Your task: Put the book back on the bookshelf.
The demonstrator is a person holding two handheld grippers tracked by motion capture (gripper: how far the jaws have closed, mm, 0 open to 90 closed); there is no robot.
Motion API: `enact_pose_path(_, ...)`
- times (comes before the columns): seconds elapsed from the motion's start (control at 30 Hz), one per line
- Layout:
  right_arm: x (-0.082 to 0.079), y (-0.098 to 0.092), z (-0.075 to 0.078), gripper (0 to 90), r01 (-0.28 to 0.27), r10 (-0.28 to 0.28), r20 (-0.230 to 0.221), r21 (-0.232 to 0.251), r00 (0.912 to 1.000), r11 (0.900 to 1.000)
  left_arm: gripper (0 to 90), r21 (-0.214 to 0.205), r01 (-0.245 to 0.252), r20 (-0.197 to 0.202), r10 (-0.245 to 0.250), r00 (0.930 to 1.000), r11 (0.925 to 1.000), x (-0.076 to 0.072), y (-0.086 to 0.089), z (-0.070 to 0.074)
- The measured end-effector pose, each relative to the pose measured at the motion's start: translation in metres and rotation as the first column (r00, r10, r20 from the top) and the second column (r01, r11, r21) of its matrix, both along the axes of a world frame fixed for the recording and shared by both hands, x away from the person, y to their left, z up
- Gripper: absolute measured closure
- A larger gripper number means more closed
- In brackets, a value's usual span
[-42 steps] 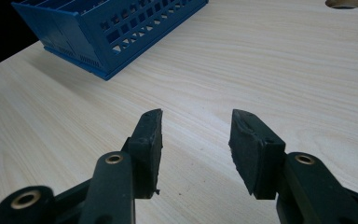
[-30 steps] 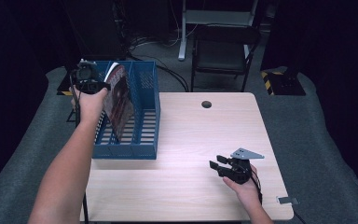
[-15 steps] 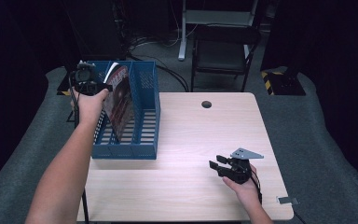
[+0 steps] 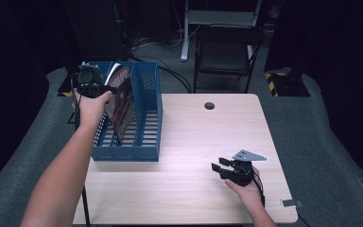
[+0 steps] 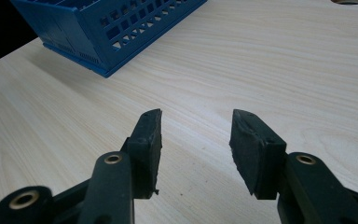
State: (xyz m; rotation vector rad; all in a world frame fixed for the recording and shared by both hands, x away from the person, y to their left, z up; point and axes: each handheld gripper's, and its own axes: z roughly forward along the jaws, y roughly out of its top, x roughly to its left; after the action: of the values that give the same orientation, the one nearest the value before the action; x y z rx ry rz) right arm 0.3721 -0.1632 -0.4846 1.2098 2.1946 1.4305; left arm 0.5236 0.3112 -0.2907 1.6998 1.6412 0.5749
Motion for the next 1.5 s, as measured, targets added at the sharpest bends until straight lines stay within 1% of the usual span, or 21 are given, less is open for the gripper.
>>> enact_pose_path(0.1, 0.0, 0.0, 0.0, 52.9, 0.002, -0.002, -0.007, 0.009, 1.0, 1.0, 46.0, -0.008, 0.01, -0.003, -0.01, 0.9999, 0.9999, -0.004, -0.001, 0.002)
enact_pose_path(0.17, 0.0, 0.0, -0.001, 52.7, 0.002, -0.002, -0.003, 0.0, 1.0, 1.0, 46.0, -0.002, 0.02, 0.001, -0.02, 0.9998, 0.9998, -0.007, 0.001, 0.004)
enact_pose_path(0.2, 0.001, 0.0, -0.001, 52.6, -0.002, 0.002, -0.005, -0.001, 1.0, 1.0, 46.0, -0.004, 0.019, 0.006, -0.019, 0.9998, 0.9998, -0.008, 0.002, 0.005)
enact_pose_path(0.3, 0.001, 0.0, -0.001, 52.3, 0.0, 0.0, -0.005, 0.0, 1.0, 1.0, 45.9, -0.011, 0.026, 0.003, -0.026, 0.9997, 0.9996, -0.012, 0.006, 0.008)
enact_pose_path(0.33, 0.001, 0.0, -0.001, 52.2, 0.001, -0.001, -0.005, 0.0, 1.0, 1.0, 45.7, -0.013, 0.027, 0.01, -0.027, 0.9996, 0.9996, -0.014, 0.008, 0.009)
enact_pose_path(0.37, 0.001, 0.001, -0.002, 52.0, 0.001, -0.001, -0.004, -0.002, 1.0, 1.0, 45.6, -0.013, 0.03, 0.008, -0.03, 0.9995, 0.9995, -0.016, 0.009, 0.01)
enact_pose_path(0.43, 0.0, 0.001, -0.002, 51.6, 0.003, -0.003, -0.008, -0.003, 1.0, 1.0, 45.5, -0.007, 0.04, 0.006, -0.04, 0.9992, 0.9992, -0.02, 0.012, 0.013)
enact_pose_path(0.47, 0.0, 0.001, -0.002, 51.3, 0.004, -0.004, -0.015, 0.001, 0.9999, 1.0, 45.5, -0.009, 0.045, 0.013, -0.045, 0.9989, 0.999, -0.021, 0.013, 0.014)
enact_pose_path(0.53, 0.0, 0.001, -0.003, 50.9, 0.008, -0.008, -0.021, -0.001, 0.9998, 1.0, 45.2, -0.014, 0.054, 0.004, -0.054, 0.9985, 0.9984, -0.025, 0.015, 0.017)
enact_pose_path(0.6, 0.001, 0.001, -0.003, 50.5, 0.007, -0.007, -0.031, 0.002, 0.9995, 1.0, 45.1, 0.001, 0.065, 0.0, -0.065, 0.9979, 0.9979, -0.028, 0.017, 0.019)
enact_pose_path(0.67, 0.002, 0.001, -0.004, 50.2, 0.006, -0.006, -0.027, -0.003, 0.9996, 1.0, 44.8, -0.001, 0.077, 0.001, -0.077, 0.997, 0.997, -0.03, 0.017, 0.02)
enact_pose_path(0.7, 0.002, 0.002, -0.005, 50.0, 0.01, -0.01, -0.032, -0.001, 0.9994, 0.9999, 44.7, 0.005, 0.085, -0.002, -0.085, 0.9964, 0.9964, -0.031, 0.017, 0.02)
enact_pose_path(0.77, 0.003, 0.002, -0.006, 48.7, 0.003, -0.003, -0.036, -0.008, 0.9994, 1.0, 44.7, 0.006, 0.095, -0.003, -0.095, 0.9955, 0.9955, -0.033, 0.017, 0.022)
enact_pose_path(0.9, 0.003, 0.005, -0.007, 47.5, -0.003, 0.002, -0.048, -0.002, 0.9988, 1.0, 44.7, 0.004, 0.114, -0.004, -0.114, 0.9935, 0.9935, -0.037, 0.017, 0.025)
enact_pose_path(0.97, 0.003, 0.005, -0.008, 47.2, -0.001, 0.001, -0.034, -0.003, 0.9994, 1.0, 44.7, 0.011, 0.128, -0.003, -0.128, 0.9918, 0.9917, -0.04, 0.017, 0.026)
enact_pose_path(1.0, 0.003, 0.005, -0.007, 47.2, -0.002, 0.002, -0.052, 0.001, 0.9987, 1.0, 44.7, 0.012, 0.127, 0.0, -0.127, 0.9919, 0.9919, -0.042, 0.018, 0.027)
enact_pose_path(1.1, 0.003, 0.004, -0.007, 46.9, 0.003, -0.003, -0.049, 0.009, 0.9988, 1.0, 44.7, 0.006, 0.126, -0.002, -0.126, 0.992, 0.992, -0.044, 0.019, 0.027)
enact_pose_path(1.27, 0.003, 0.002, -0.005, 46.5, 0.008, -0.007, -0.048, 0.011, 0.9988, 0.9999, 44.7, -0.001, 0.149, 0.001, -0.149, 0.9889, 0.9889, -0.049, 0.017, 0.03)
enact_pose_path(1.33, 0.004, 0.002, -0.005, 46.4, 0.008, -0.007, -0.045, 0.012, 0.999, 0.9999, 44.7, -0.001, 0.162, 0.011, -0.162, 0.9868, 0.9868, -0.051, 0.016, 0.032)
enact_pose_path(1.4, 0.004, 0.001, -0.005, 46.1, 0.007, -0.006, -0.043, 0.015, 0.9991, 0.9999, 44.7, -0.004, 0.178, 0.005, -0.178, 0.984, 0.984, -0.053, 0.015, 0.034)
enact_pose_path(1.5, 0.004, 0.001, -0.004, 45.7, 0.011, -0.011, -0.037, 0.02, 0.9992, 0.9997, 44.7, -0.002, 0.195, 0.008, -0.195, 0.9808, 0.9809, -0.059, 0.013, 0.036)
